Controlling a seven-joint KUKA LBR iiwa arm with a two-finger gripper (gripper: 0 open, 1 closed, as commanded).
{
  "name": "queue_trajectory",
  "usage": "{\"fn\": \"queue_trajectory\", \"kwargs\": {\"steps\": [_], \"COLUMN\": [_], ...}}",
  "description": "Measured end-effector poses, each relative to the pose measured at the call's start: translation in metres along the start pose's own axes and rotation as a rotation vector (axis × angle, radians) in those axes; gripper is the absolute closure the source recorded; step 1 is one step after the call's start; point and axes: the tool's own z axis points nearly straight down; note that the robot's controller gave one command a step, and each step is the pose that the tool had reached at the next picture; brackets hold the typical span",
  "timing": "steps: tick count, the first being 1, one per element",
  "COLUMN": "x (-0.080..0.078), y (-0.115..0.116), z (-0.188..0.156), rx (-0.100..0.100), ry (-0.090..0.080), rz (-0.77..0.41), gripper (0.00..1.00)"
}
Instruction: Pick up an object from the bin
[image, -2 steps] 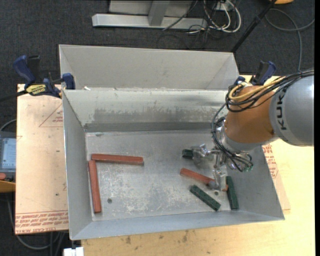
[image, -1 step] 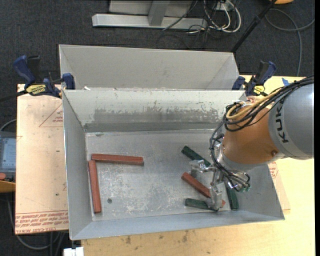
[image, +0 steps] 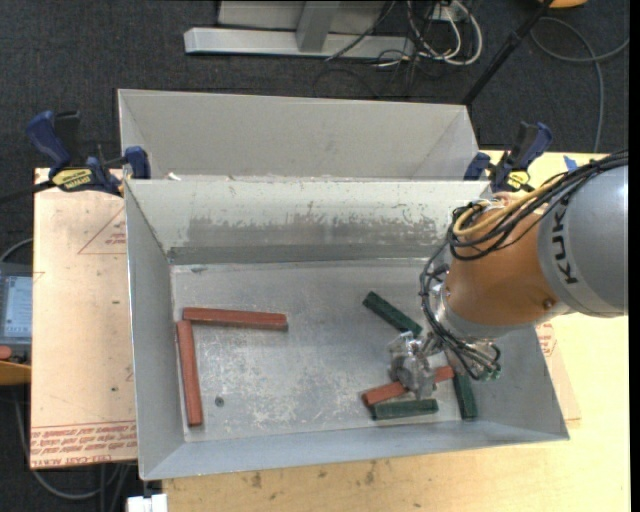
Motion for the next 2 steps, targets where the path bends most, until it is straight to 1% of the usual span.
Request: {"fn": "queue_trajectory", "kwargs": {"steps": [1,2], "x": [0.0,-0.05], "y": [0.001,-0.01], "z": [0.001,0.002], "rx": [-0.001,-0.002], "ry": [0.0,0.006], "rz": [0.0,0.144], "gripper": [0.0,0.0]}}
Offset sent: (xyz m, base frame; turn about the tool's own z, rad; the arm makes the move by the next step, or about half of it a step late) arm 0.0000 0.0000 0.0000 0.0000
